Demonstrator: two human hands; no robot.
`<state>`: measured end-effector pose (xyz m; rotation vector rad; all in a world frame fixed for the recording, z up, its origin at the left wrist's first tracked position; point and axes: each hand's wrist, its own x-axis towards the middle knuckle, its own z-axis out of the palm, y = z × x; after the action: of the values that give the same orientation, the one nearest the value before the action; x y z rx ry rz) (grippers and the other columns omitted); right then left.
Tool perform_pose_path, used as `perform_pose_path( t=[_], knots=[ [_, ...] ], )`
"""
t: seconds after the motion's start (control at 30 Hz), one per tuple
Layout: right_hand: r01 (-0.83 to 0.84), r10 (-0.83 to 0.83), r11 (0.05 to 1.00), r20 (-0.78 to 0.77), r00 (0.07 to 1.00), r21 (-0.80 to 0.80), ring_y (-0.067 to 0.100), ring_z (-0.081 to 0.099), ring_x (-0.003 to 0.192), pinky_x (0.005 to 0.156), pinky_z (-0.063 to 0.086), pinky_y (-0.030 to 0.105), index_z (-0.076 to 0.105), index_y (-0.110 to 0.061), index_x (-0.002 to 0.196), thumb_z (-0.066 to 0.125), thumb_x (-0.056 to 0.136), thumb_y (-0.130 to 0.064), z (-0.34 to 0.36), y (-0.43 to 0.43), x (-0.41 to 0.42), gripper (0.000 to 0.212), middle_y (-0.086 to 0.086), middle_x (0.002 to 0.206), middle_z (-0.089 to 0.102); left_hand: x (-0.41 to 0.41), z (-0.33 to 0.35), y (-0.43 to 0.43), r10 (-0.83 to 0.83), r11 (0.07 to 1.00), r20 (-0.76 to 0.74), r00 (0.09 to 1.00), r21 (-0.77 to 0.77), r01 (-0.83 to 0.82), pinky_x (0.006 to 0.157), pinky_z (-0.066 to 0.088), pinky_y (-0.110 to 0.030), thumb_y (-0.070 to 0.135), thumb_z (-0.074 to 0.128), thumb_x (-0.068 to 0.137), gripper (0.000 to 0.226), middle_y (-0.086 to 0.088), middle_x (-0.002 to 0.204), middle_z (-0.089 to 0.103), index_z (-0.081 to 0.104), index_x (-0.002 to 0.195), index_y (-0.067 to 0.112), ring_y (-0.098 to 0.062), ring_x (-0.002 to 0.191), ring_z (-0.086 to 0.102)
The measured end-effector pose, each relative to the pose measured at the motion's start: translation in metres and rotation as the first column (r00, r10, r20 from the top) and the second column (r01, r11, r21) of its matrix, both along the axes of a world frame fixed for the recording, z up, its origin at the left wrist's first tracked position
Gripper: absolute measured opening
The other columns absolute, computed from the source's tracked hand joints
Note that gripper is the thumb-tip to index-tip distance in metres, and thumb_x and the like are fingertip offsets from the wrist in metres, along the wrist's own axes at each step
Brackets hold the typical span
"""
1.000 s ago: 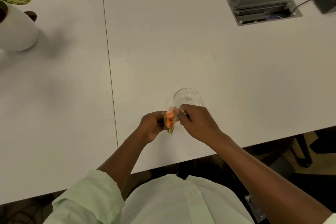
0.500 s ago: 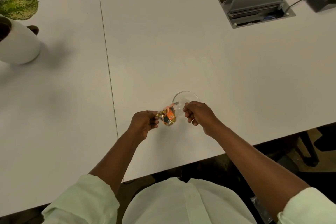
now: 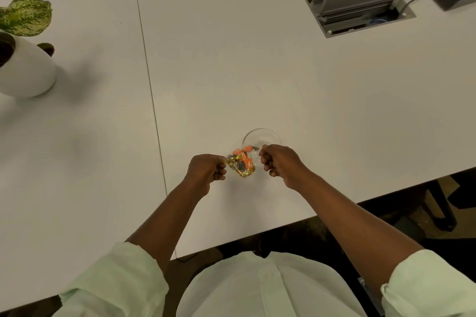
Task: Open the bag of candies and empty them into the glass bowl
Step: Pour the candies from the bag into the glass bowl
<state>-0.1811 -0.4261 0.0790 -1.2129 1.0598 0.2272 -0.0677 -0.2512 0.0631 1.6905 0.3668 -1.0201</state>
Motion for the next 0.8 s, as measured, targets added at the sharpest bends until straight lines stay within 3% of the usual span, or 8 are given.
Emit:
perform_pose_path(
  t=[0.23,0.8],
  knots=[
    [0.026,-0.026,0.999,-0.005,1.000,0.030,0.014,0.051,0.052,0.048,0.035,0.024,0.065,-0.013,0.078,0.051,0.100,-0.024,-0.005,-0.003,-0.004,0.028,0.002,0.065,0.059,0.000,-0.002,-0.003,-0.071,0.994,0.098,0.993,0.089,0.063,0.046,0.050,-0.028,-0.002,0.057,0.093,0.013,-0.013,0.071,0.061,0.068,0.086,-0.002,-0.021,0.055,0.057],
    [0.096,-0.096,0.981,-0.008,0.995,0.169,0.017,0.047,0.055,0.051,0.030,0.026,0.062,-0.013,0.079,0.057,0.097,-0.023,-0.009,-0.006,-0.006,0.020,0.004,0.070,0.058,0.010,0.019,-0.025,0.002,0.995,0.053,0.999,0.095,-0.007,0.038,0.048,-0.021,-0.002,0.052,0.095,0.021,-0.010,0.067,0.055,0.062,0.077,0.002,-0.018,0.054,0.050]
  ],
)
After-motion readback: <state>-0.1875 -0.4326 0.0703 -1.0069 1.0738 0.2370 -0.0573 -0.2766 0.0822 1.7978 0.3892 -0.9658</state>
